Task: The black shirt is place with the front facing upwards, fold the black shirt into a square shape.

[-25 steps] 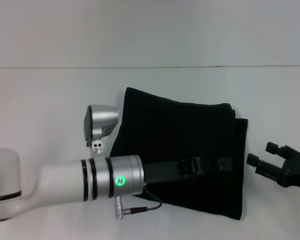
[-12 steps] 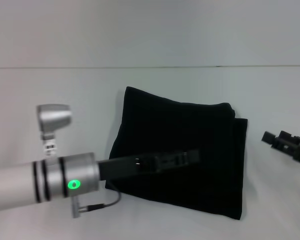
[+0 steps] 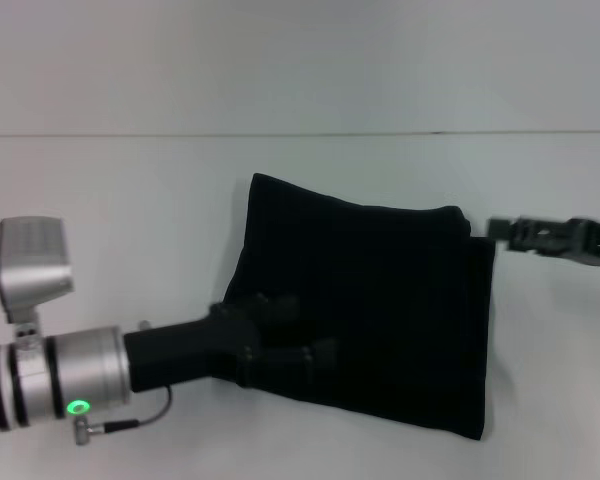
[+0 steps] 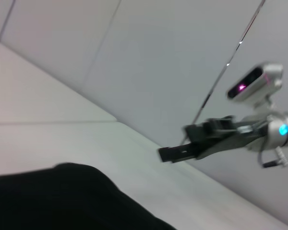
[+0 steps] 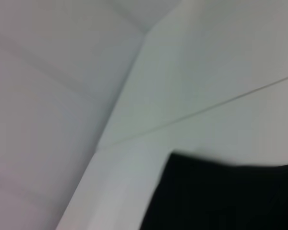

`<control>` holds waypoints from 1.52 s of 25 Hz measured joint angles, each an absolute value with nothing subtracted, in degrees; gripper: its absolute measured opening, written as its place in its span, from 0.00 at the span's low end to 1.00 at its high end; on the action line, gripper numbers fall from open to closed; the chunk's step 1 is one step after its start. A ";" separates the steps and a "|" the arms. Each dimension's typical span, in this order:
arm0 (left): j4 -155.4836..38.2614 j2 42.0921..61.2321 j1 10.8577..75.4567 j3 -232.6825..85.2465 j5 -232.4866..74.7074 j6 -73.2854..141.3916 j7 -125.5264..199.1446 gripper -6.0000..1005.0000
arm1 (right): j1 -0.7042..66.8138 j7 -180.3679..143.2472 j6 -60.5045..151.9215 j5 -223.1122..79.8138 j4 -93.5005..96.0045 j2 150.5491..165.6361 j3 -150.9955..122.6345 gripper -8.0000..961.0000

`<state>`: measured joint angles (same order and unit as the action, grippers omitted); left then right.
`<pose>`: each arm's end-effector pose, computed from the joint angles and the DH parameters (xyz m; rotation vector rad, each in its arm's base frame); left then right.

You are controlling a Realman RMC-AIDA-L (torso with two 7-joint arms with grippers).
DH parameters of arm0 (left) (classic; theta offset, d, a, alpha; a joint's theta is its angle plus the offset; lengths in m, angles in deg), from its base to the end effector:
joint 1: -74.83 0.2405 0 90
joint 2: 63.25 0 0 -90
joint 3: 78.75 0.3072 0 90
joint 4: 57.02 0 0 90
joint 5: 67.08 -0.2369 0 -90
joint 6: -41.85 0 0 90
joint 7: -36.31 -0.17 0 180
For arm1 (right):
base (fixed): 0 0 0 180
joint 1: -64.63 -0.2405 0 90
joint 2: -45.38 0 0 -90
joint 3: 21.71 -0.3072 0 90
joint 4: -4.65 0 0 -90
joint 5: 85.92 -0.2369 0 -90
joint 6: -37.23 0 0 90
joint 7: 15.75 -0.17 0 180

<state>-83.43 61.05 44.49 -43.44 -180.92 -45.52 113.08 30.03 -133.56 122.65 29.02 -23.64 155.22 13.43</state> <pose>-0.2943 0.3509 -0.1156 -2.6833 -0.8727 -0.9308 0.3333 0.4216 0.0096 -2.3570 1.5773 0.7953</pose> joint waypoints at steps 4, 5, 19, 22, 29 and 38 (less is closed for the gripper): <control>-83.98 60.85 45.73 -48.74 -180.71 -45.96 108.74 0.96 | 29.90 -123.61 125.30 30.98 -30.49 158.50 17.83 0.90; -84.23 60.83 46.03 -50.18 -180.70 -45.98 108.13 0.95 | 30.36 -120.55 125.32 31.47 -31.78 159.49 18.47 0.90; -86.37 60.55 48.23 -58.00 -180.51 -44.68 107.75 0.95 | 35.42 -85.91 117.32 29.18 -31.63 165.46 19.14 0.90; -85.77 60.66 48.22 -58.35 -179.80 -44.61 107.70 0.95 | 37.10 -79.26 117.39 25.00 -29.60 165.45 19.09 0.90; -84.91 60.56 47.16 -58.88 -178.45 -44.25 108.09 0.95 | 39.50 -71.87 116.90 19.08 -26.45 165.38 19.06 0.90; -84.87 60.48 47.18 -58.98 -178.13 -42.96 110.21 0.95 | 38.22 -71.48 115.04 19.58 -25.26 165.44 20.99 0.90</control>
<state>-84.87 60.48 47.18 -58.98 -178.13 -42.96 110.21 38.22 -71.48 115.04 19.58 -25.26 165.44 20.99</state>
